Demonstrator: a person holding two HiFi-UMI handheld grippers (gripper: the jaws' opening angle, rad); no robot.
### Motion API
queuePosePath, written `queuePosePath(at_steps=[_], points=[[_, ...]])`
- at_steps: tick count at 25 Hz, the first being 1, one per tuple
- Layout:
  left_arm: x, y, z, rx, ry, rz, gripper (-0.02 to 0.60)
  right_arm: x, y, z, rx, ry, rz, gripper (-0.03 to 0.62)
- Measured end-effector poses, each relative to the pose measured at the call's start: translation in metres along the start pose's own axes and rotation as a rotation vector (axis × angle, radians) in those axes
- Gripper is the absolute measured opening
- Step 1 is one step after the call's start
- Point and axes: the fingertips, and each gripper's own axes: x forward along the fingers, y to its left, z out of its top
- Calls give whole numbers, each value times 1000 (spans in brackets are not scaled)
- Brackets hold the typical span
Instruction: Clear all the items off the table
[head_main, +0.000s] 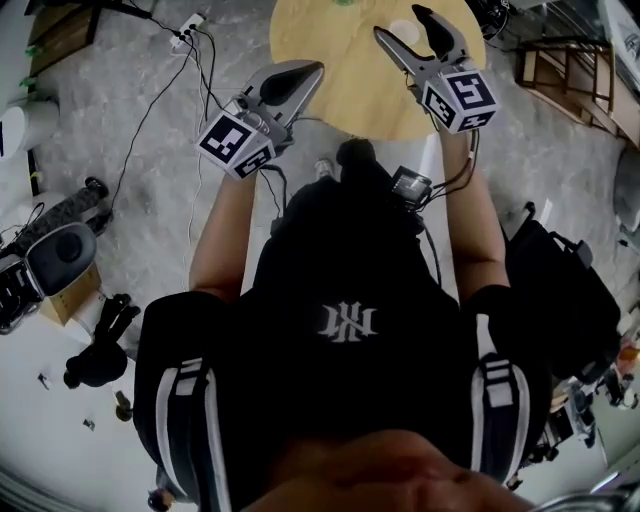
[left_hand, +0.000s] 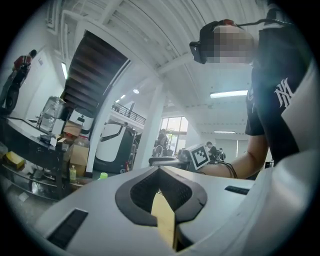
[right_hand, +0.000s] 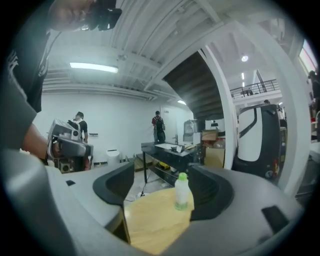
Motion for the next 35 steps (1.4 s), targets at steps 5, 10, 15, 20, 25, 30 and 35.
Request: queuePosePath(at_steps=[5, 10, 15, 20, 25, 30, 35], points=[[21, 37, -17, -34, 41, 53, 2, 26, -44, -65, 54, 115, -3, 391], [45, 55, -31, -60, 81, 81, 2, 74, -55, -70, 82, 107, 65, 391], [49, 65, -46, -96, 92, 138, 2, 152, -59, -68, 73, 113, 114, 460], [45, 86, -60, -132, 92, 191, 2, 187, -68, -107, 113, 196, 126, 460], [39, 99, -71, -154, 89, 221, 2, 209, -70, -134, 81, 262, 121, 459], [34, 104, -77, -178, 92, 221, 2, 220, -70, -145, 62, 285, 89, 354], [33, 102, -78, -179, 86, 218, 2, 219, -72, -146, 32, 286, 88, 321]])
